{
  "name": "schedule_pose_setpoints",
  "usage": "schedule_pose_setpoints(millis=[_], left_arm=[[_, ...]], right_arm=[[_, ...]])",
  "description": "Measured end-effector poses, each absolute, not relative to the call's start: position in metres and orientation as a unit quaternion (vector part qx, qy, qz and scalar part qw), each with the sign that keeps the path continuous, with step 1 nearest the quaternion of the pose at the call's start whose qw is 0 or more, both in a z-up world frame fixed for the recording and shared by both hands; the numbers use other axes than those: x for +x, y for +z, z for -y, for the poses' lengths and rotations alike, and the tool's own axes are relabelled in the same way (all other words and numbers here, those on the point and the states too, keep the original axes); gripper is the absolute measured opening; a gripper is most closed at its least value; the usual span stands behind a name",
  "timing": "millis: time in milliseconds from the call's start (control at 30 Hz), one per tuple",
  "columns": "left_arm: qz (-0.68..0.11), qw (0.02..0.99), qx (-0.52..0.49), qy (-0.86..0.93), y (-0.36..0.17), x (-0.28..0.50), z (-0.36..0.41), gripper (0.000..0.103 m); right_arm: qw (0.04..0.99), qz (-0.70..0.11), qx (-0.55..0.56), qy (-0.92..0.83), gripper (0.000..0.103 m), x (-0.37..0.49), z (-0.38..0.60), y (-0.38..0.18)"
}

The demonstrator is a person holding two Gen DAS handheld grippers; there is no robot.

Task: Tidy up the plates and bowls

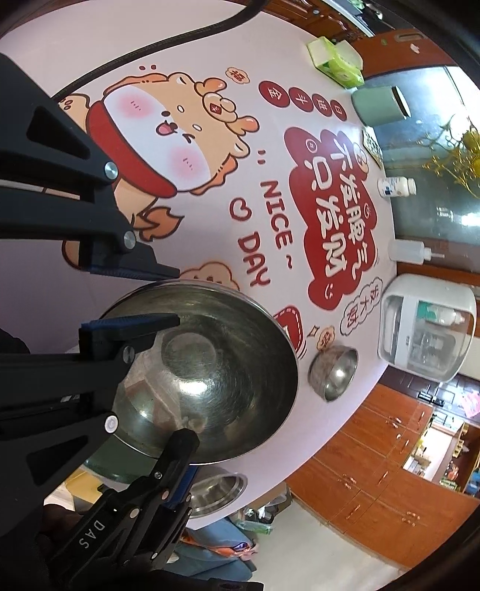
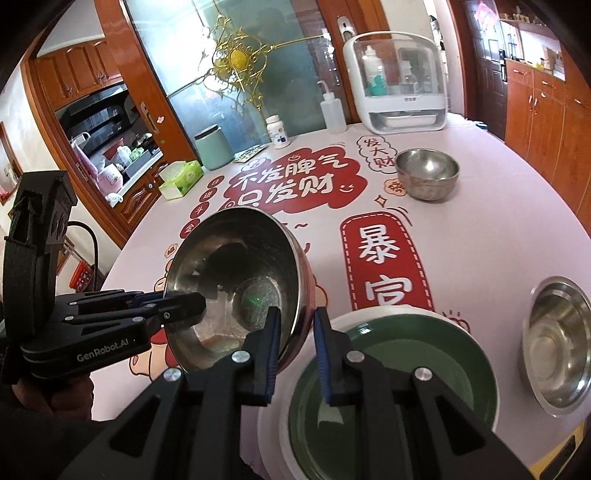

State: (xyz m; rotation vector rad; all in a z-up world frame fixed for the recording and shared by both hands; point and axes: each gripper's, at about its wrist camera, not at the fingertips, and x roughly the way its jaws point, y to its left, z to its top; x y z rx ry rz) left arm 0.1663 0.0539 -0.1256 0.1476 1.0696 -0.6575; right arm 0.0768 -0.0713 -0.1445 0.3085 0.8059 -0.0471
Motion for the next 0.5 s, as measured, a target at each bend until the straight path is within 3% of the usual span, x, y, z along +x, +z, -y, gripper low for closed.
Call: schedule_pose_setpoints(millis=[500], left_arm=[[-0.486, 0.804, 0.069, -0.336, -0.114, 0.127, -0.019, 0.015]], right_arm=[[0.912, -0.385, 0.137, -0.034, 0.018, 0.037, 0.104, -0.136]])
